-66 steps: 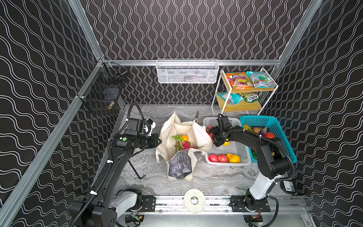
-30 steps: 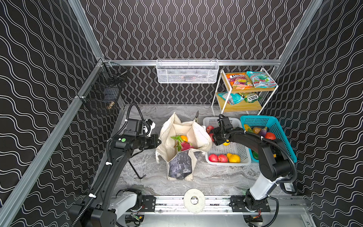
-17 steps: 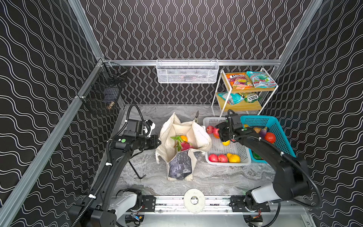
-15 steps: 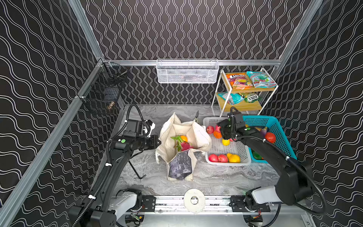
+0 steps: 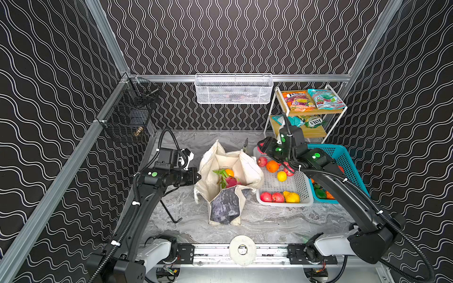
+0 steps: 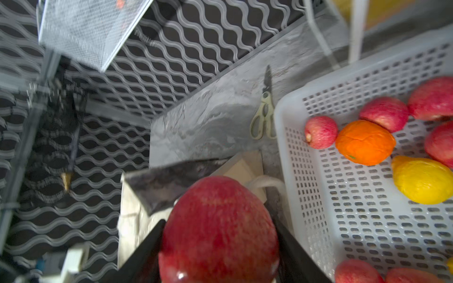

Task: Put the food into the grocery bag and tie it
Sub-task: 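Carry the red apple over the tote bag with the right gripper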

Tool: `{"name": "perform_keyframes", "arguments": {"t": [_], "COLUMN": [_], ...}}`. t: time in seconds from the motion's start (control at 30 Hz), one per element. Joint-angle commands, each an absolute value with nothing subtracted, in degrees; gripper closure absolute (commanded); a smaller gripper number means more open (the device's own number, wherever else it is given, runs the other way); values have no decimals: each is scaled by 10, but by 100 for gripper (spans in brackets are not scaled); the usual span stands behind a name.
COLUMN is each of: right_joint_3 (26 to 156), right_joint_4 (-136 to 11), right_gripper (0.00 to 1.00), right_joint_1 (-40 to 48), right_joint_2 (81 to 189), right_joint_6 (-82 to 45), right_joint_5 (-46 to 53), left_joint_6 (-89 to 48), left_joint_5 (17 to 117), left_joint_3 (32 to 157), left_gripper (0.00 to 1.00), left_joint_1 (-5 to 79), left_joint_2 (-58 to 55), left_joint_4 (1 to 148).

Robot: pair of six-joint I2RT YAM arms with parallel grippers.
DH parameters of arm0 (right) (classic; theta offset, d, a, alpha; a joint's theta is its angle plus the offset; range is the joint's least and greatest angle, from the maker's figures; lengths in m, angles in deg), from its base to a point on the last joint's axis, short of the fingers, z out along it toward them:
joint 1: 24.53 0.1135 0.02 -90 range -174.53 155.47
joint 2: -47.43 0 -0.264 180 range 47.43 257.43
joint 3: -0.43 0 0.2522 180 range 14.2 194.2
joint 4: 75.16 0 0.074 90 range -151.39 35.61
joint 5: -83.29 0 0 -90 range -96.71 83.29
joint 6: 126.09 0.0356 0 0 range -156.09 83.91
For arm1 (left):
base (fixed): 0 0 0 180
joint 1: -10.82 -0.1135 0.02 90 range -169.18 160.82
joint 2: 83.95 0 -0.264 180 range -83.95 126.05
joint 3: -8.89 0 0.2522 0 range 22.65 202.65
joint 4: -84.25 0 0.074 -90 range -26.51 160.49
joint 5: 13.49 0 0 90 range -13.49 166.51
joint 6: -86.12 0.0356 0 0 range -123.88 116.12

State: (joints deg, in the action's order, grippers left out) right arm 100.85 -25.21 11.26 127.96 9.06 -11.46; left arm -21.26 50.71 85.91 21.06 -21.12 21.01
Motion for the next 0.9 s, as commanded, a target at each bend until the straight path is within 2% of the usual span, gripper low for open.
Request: {"name": "perform_keyframes", "arguments": {"t": [0.0, 0.3, 0.87], "right_joint_3": [1045, 1103, 1220], "right_joint_4": [-207, -199, -165], "right_gripper": [42, 42, 42], "right_joint_1": [148, 228, 276], "right_joint_2": [1304, 1381, 1539], "right_joint_6": [20, -30, -82], "right_joint_5": [-103, -66, -65], "left_joint_6": [-204, -206, -204], "left_joint_5": [505, 507, 503], "left_joint_3": [868, 871, 865], "left_gripper": [100, 100, 100], "left_joint_1": [211, 212, 211], "left_joint_2": [-209, -206, -214], "left_joint_4": [210, 209, 207]}}
